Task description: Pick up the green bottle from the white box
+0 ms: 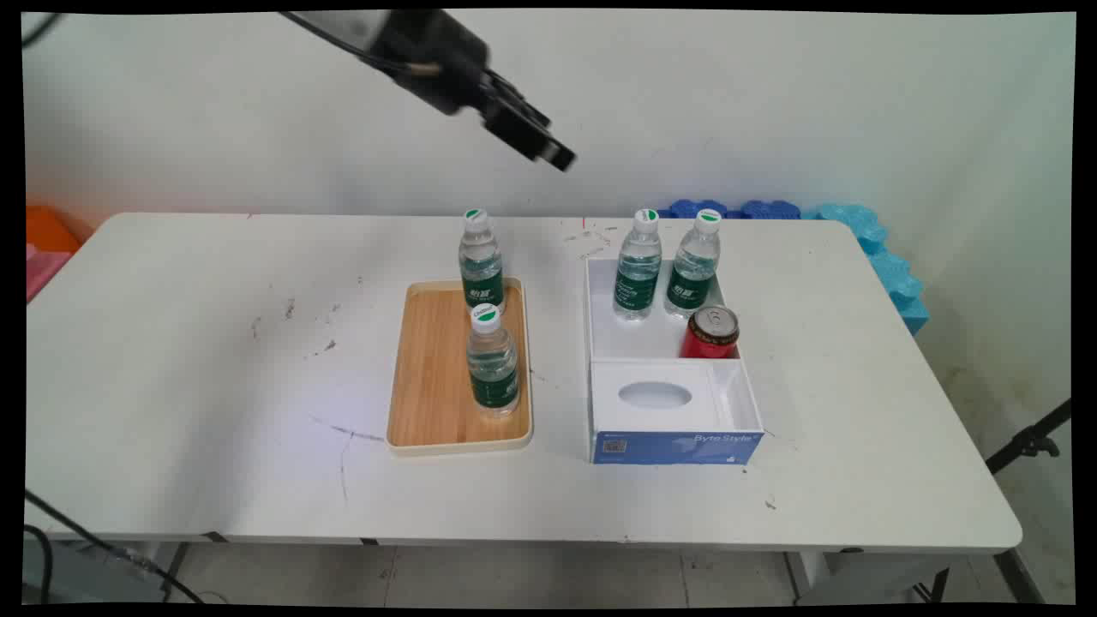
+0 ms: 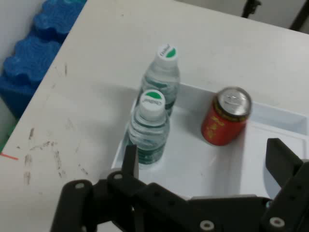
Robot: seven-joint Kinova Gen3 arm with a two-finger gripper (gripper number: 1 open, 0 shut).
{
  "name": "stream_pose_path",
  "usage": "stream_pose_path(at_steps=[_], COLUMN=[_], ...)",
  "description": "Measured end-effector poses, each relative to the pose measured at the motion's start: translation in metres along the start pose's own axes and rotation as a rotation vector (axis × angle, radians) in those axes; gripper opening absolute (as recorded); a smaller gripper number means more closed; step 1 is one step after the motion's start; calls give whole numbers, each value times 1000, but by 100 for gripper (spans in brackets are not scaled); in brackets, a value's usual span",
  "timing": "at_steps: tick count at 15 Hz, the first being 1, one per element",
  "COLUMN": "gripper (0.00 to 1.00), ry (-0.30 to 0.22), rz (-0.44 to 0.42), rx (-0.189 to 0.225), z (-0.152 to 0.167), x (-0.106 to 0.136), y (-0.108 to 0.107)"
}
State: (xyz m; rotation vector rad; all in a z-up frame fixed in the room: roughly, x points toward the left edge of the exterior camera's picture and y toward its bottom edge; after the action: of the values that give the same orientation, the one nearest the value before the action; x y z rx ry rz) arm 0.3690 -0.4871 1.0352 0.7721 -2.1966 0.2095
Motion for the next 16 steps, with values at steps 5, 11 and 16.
stream_pose_path(at_steps=[5, 11, 16], gripper=[100, 100, 100], ry=[-75, -171, -220], rz=[-32, -32, -13], rx=[73, 129, 171], z=[78, 150, 185], x=[19, 26, 23], y=[14, 20, 15])
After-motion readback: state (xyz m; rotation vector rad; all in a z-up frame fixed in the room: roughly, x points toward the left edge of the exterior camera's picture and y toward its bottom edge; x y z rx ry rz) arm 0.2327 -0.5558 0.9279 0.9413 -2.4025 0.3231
